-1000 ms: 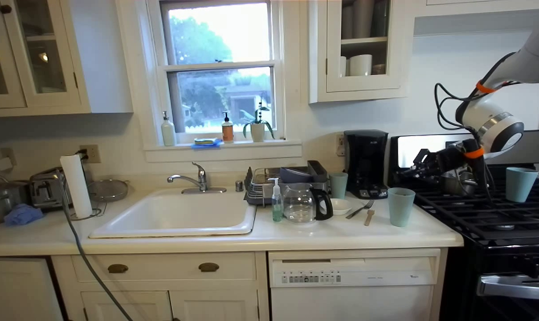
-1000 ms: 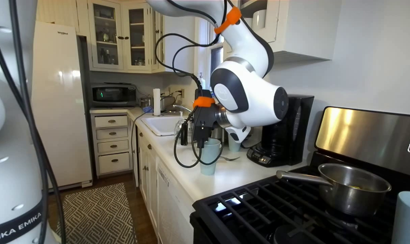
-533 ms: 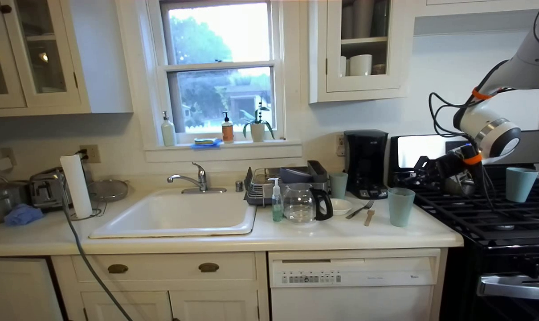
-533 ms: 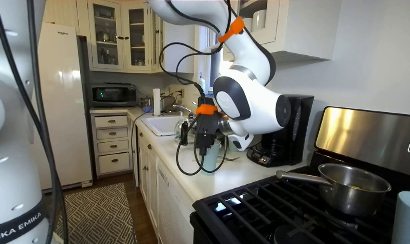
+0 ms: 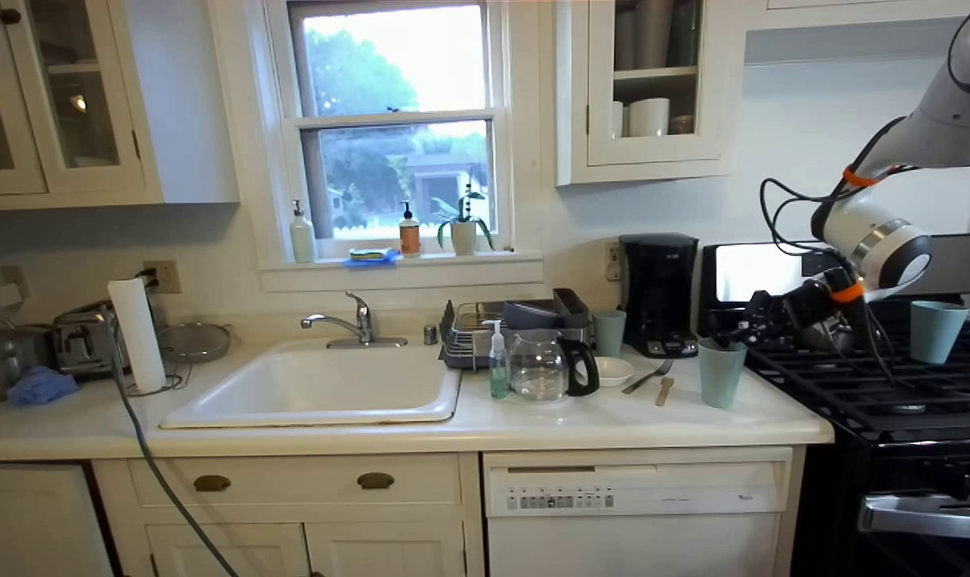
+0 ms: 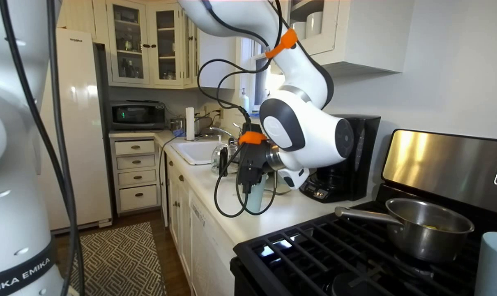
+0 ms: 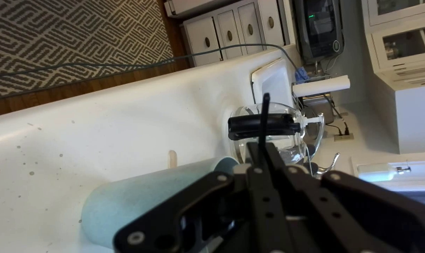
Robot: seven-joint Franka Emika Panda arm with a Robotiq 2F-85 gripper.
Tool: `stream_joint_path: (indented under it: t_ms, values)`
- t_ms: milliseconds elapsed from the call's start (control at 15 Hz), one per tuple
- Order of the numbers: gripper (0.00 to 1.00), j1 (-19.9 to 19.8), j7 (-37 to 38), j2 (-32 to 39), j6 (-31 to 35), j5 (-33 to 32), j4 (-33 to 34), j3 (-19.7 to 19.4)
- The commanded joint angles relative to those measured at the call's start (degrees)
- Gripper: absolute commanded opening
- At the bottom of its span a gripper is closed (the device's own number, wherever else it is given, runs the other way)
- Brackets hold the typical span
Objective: Put the black scoop in the cup on the right
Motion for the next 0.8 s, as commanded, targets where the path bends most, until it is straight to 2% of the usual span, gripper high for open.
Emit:
stream_joint_path:
  t_ms: [0,733]
  values:
    - [0.01,1.0,3.8,0.3,2.5,-3.7,1.5,0.6]
    - [0.01,4.1,12.8,-0.2,8.9,-14.1,6.4,3.8]
